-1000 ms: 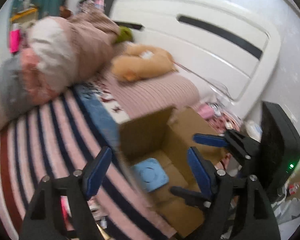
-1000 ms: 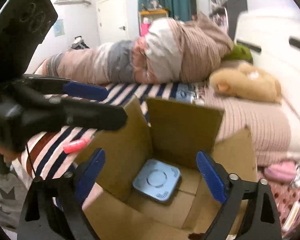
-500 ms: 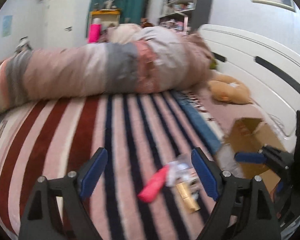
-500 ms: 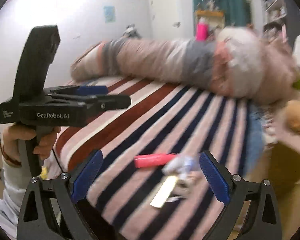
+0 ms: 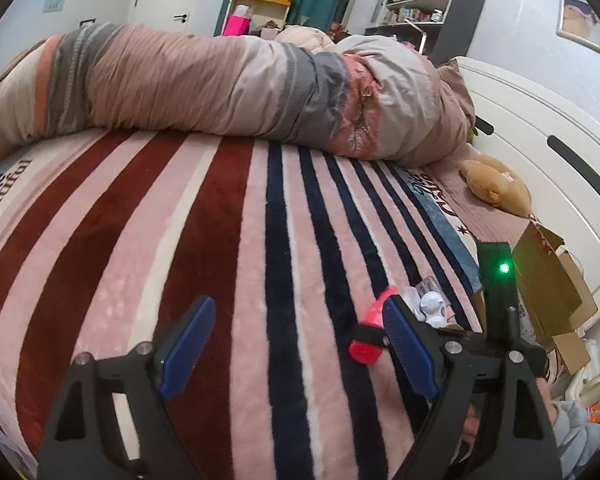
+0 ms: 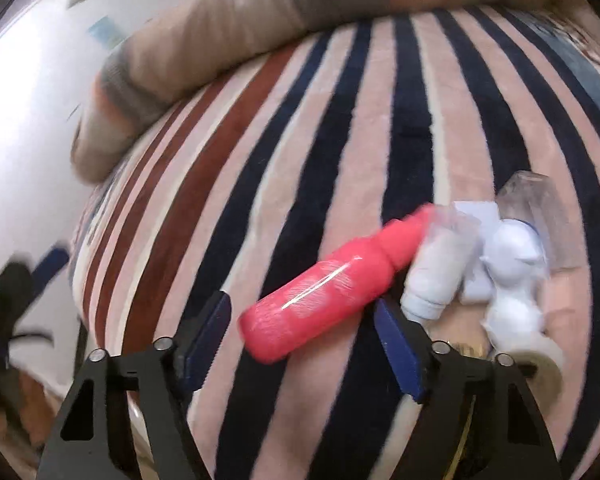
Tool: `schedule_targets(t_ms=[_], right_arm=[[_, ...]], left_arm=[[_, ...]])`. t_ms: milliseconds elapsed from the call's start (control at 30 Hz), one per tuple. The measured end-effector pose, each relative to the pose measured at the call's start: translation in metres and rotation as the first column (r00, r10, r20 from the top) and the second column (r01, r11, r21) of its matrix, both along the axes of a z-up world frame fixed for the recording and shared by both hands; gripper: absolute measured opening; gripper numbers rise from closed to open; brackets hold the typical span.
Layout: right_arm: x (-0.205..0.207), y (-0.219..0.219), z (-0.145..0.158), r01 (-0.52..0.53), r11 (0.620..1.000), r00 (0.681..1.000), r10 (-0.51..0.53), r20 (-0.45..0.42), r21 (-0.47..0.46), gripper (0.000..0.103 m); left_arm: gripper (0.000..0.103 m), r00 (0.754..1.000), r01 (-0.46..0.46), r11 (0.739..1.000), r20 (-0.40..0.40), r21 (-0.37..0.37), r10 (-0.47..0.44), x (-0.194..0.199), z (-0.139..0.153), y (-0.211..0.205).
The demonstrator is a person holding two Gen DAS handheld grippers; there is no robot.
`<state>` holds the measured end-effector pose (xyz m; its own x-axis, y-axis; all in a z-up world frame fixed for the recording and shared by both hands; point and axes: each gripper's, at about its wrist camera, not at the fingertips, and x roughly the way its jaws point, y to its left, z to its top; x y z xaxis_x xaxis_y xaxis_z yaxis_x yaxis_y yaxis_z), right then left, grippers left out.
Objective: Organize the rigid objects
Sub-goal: 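Grasp the pink spray bottle with the right tool, then carry the pink spray bottle into the box and open the right tool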
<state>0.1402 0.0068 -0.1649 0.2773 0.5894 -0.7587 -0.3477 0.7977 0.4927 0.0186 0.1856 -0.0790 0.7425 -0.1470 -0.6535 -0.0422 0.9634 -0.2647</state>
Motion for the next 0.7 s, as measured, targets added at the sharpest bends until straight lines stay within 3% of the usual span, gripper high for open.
schedule_targets(t_ms=[100, 233, 367, 700], right_arm=[[0.004, 0.011, -0.001, 0.038, 0.997, 0.998, -0.034, 0.048, -0.073, 0.046], [0.005, 0.017, 0.0, -0.029, 0.991, 0.993, 0.043, 0.108, -0.129, 0.035], [-0.009, 0.008, 0.004, -0.197, 0.969, 0.971, 0.214, 0.108, -0.15, 0.03], [-0.008, 0.017, -0.003, -0.194, 0.943, 0.966, 0.232, 0.117, -0.269, 0.027]], left_arm=[[0.084, 1.0, -0.011, 1.0, -0.006, 0.006, 0.011, -0.001, -0.003, 0.003], [0.084, 1.0, -0.009, 1.0, -0.003, -0.004, 0.009, -0.003, -0.004, 0.006], [0.084, 1.0, 0.007, 1.0, -0.005, -0.001, -0.007, -0.007, -0.004, 0.003], [0.084, 0.998, 0.054, 0.998, -0.027, -0.022, -0.055, -0.003, -0.005, -0.015]])
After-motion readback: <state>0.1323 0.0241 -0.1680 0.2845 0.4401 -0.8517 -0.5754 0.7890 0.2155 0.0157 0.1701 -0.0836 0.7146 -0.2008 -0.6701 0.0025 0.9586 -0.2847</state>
